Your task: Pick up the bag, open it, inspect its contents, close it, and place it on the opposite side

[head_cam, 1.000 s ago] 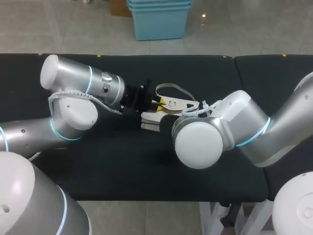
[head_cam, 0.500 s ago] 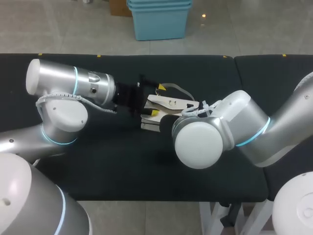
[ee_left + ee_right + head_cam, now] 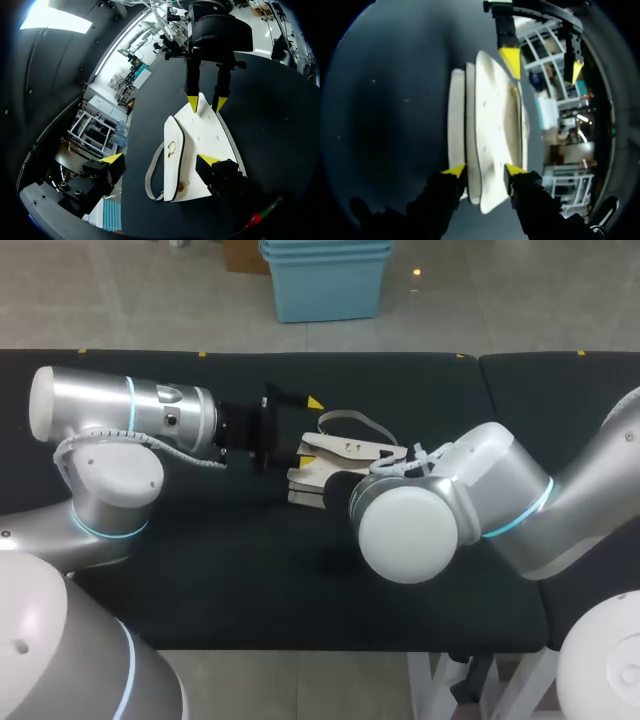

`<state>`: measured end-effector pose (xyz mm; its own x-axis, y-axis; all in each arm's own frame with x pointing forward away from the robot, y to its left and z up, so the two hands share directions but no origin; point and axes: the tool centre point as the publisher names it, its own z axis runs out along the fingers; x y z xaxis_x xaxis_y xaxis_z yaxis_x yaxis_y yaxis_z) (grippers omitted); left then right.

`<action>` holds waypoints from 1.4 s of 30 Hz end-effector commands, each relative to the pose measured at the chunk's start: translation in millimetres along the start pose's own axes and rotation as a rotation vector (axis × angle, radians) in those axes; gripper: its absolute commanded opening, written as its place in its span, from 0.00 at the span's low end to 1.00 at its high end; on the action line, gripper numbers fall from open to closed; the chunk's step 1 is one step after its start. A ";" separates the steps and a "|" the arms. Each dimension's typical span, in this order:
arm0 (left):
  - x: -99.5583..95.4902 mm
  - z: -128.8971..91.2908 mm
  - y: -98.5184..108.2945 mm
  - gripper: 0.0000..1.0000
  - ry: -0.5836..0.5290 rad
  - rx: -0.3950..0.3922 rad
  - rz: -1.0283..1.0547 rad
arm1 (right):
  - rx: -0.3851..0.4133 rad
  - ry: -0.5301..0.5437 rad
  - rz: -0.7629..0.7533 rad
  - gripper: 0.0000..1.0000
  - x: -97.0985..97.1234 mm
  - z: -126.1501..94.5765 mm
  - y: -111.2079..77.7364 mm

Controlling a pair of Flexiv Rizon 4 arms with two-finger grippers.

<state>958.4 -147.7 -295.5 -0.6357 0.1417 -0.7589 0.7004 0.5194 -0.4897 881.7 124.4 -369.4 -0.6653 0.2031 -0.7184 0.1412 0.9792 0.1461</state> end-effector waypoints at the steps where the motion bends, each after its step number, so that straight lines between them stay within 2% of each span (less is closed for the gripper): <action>1: -1.9 -12.0 -6.8 1.00 -0.003 -0.024 -0.020 | -0.012 0.033 0.003 1.00 -10.8 -16.0 -6.1; 6: -8.5 -22.3 -9.3 1.00 0.009 -0.060 -0.089 | -0.041 0.096 0.006 1.00 -24.7 -35.2 -6.4; 11: -9.9 -30.7 -11.7 1.00 0.029 -0.094 -0.148 | -0.053 0.172 0.013 1.00 -37.7 -44.9 -8.9; 15: -9.6 -38.8 -10.6 1.00 0.048 -0.125 -0.237 | -0.103 0.294 0.068 1.00 -46.2 -45.7 -15.1; 20: -7.9 -45.7 -7.0 1.00 0.085 -0.150 -0.398 | -0.077 0.395 0.131 1.00 -54.2 -45.2 -21.1; 25: -6.3 -49.1 -5.7 1.00 0.151 -0.183 -0.497 | -0.035 0.477 0.132 1.00 -59.6 -48.0 -24.1; 30: -6.3 -45.6 -6.7 1.00 0.259 -0.219 -0.542 | 0.005 0.548 0.103 1.00 -63.3 -51.2 -25.3; 32: -6.7 -42.8 -8.4 1.00 0.321 -0.184 -0.573 | 0.021 0.580 0.090 1.00 -64.3 -52.6 -25.6; 33: -5.9 -40.6 -9.2 1.00 0.367 -0.194 -0.588 | 0.008 0.615 0.104 1.00 -65.0 -53.5 -25.8; 42: -5.9 -40.6 -9.2 1.00 0.367 -0.194 -0.588 | 0.005 0.638 0.101 1.00 -66.3 -54.3 -26.9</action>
<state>938.7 -118.3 -269.6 -0.9768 0.0215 -0.2130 0.1608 0.7306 -0.6636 879.4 82.5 -291.6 -0.9348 0.2697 -0.2311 0.2247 0.9530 0.2033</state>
